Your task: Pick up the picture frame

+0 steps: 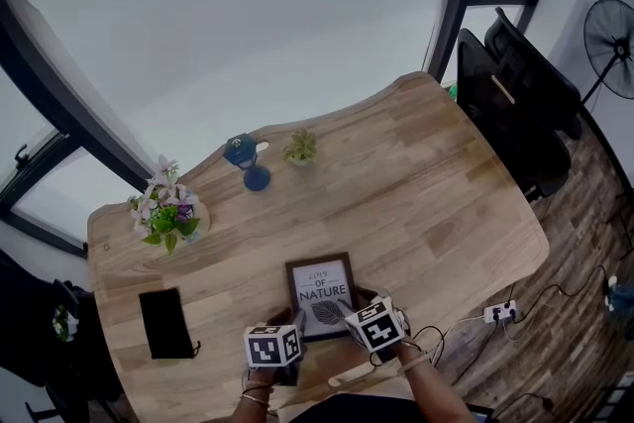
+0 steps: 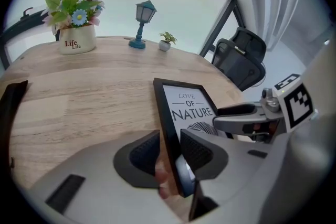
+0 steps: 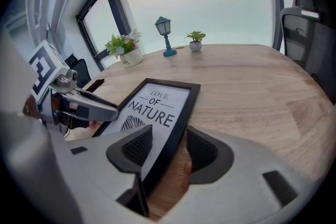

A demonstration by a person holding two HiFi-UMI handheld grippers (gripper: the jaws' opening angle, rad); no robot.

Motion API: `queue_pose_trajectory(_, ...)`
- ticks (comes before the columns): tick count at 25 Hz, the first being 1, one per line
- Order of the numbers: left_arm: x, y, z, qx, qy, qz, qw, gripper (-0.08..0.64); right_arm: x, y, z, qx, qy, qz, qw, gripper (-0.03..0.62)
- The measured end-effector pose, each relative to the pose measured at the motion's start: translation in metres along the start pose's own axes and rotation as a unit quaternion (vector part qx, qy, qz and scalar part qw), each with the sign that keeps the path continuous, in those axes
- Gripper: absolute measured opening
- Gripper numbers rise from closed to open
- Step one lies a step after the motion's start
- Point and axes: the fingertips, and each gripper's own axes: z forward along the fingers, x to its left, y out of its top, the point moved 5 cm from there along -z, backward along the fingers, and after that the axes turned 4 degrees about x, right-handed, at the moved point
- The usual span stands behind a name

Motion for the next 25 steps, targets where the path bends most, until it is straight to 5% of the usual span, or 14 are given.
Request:
queue_pose_trajectory(11, -0.006, -0.005, -0.001, 0.006, -0.002, -0.017, 0.9998, 0.086, -0.007, -0.003, -0.003, -0.006, -0.005, 0.036, 0.999, 0.146)
queue_pose_trajectory(25, -0.009, -0.008, -0.010, 0.002, 0.000, -0.005, 1.0000, 0.080, -0.006, 0.000, -0.014, -0.025, -0.012, 0.025, 0.999, 0.095)
